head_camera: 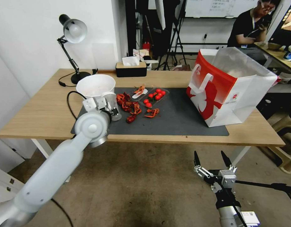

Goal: Pick up the trash from the table and place it into the takeout bag.

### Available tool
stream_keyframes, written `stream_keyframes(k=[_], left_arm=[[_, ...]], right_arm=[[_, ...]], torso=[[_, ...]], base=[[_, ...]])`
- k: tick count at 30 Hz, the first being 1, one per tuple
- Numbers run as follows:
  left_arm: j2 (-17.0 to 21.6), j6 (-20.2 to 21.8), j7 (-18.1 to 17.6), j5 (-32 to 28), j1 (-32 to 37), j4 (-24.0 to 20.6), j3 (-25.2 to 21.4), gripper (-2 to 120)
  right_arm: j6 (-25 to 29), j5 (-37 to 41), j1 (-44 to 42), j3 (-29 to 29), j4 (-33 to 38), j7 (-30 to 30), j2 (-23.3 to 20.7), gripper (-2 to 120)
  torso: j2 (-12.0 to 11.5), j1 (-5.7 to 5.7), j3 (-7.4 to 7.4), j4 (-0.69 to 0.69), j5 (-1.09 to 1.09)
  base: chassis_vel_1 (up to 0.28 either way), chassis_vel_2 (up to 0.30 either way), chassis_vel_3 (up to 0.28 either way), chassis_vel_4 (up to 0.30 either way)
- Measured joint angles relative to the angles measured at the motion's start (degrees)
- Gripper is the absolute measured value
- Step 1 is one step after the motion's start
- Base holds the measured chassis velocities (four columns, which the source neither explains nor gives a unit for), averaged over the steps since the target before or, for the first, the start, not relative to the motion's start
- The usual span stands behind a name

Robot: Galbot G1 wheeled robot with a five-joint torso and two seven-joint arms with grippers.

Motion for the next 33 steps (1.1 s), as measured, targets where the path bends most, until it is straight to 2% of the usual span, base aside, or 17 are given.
stream_keyframes(k=[2, 3, 5, 6, 8, 9, 12, 13, 16, 18, 21, 22, 26, 27, 30, 31, 33], left_arm=[[0.6, -1.9, 6.0, 1.2, 0.5, -0.4, -0.6, 5], [0.6, -1.9, 6.0, 1.2, 0.5, -0.4, -0.6, 5], [0.8, -4.9, 14.4, 3.1, 0.0, 0.1, -0.4, 5], [0.8, -4.9, 14.4, 3.1, 0.0, 0.1, -0.4, 5], [0.7, -6.7, 20.1, 4.7, -1.9, 1.2, 0.9, 5], [0.7, -6.7, 20.1, 4.7, -1.9, 1.2, 0.9, 5], [0.5, -9.4, 28.2, 7.3, -6.6, 3.6, 4.6, 5], [0.5, -9.4, 28.2, 7.3, -6.6, 3.6, 4.6, 5], [-1.5, -11.6, 33.9, 8.4, -14.1, 7.7, 8.8, 5], [-2.4, -12.2, 35.3, 8.5, -16.4, 8.9, 10.0, 5], [-5.4, -14.5, 40.9, 8.5, -24.5, 13.7, 14.8, 5], [-5.4, -14.5, 40.9, 8.5, -24.5, 13.7, 14.8, 5], [-10.6, -20.1, 49.0, 9.2, -34.8, 21.7, 24.9, 5], [-10.6, -20.1, 49.0, 9.2, -34.8, 21.7, 24.9, 5], [-15.0, -23.4, 51.8, 9.3, -40.1, 27.1, 31.0, 5], [-15.0, -23.4, 51.8, 9.3, -40.1, 27.1, 31.0, 5], [-18.1, -24.6, 52.7, 9.3, -43.0, 31.4, 33.2, 5]], right_arm=[[0.2, 0.0, -0.2, 0.0, 0.0, 0.0, -0.1, 100], [0.2, 0.0, -0.2, 0.0, 0.0, 0.0, -0.1, 100], [0.2, 0.0, -0.3, 0.1, 0.1, 0.0, -0.1, 100], [0.2, 0.0, -0.3, 0.1, 0.1, 0.0, -0.1, 100], [0.3, 0.1, -0.3, 0.1, 0.2, 0.0, -0.1, 100], [0.3, 0.1, -0.3, 0.1, 0.2, 0.0, -0.1, 100], [0.2, 0.1, -0.1, 0.1, 0.2, 0.0, 0.1, 100], [0.2, 0.1, -0.1, 0.1, 0.2, 0.0, 0.1, 100], [0.2, 0.2, 0.0, 0.2, 0.2, 0.0, 0.3, 100], [0.2, 0.2, 0.1, 0.2, 0.2, 0.0, 0.4, 100], [0.1, 0.2, 0.2, 0.2, 0.2, -0.1, 0.6, 100], [0.1, 0.2, 0.2, 0.2, 0.2, -0.1, 0.6, 100], [0.0, 0.4, 0.4, 0.3, -0.1, -0.1, 0.6, 100], [0.0, 0.4, 0.4, 0.3, -0.1, -0.1, 0.6, 100], [0.1, 0.6, 0.5, 0.5, -0.7, 0.0, 0.6, 100], [0.1, 0.6, 0.5, 0.5, -0.7, 0.0, 0.6, 100], [0.1, 0.8, 0.6, 0.6, -0.8, -0.1, 0.6, 100]], torso=[[0.0, 0.00, 0.00, 0.00, 0.01], [0.0, 0.00, 0.00, 0.00, 0.01], [0.0, 0.00, 0.00, -0.01, 0.01], [0.0, 0.00, 0.00, -0.01, 0.01], [0.0, 0.00, 0.00, -0.01, 0.02], [0.0, 0.00, 0.00, -0.01, 0.02], [0.0, 0.00, 0.00, -0.02, 0.02], [0.0, 0.00, 0.00, -0.02, 0.02], [0.0, 0.01, 0.00, -0.01, 0.02], [0.0, 0.01, 0.00, -0.02, 0.01], [0.0, 0.01, 0.00, -0.02, 0.03], [0.0, 0.01, 0.00, -0.02, 0.03], [0.0, 0.01, 0.00, -0.02, 0.04], [0.0, 0.01, 0.00, -0.02, 0.04], [0.0, 0.01, 0.00, -0.03, 0.05], [0.0, 0.01, 0.00, -0.03, 0.05], [0.0, 0.01, 0.00, -0.02, 0.03]], base=[[0.000, 0.000, 0.000, 0.000], [0.000, 0.000, 0.000, 0.000], [0.000, 0.000, 0.000, 0.000], [0.000, 0.000, 0.000, 0.000], [0.000, 0.000, 0.000, 0.000], [0.000, 0.000, 0.000, 0.000], [0.000, 0.000, 0.000, 0.000], [0.000, 0.000, 0.000, 0.000], [0.000, 0.000, 0.000, 0.000], [0.000, 0.000, 0.000, 0.000], [0.000, 0.000, 0.000, 0.000], [0.000, 0.000, 0.000, 0.000], [0.000, 0.000, 0.000, 0.000], [0.000, 0.000, 0.000, 0.000], [0.000, 0.000, 0.000, 0.000], [0.000, 0.000, 0.000, 0.000], [0.000, 0.000, 0.000, 0.000]])
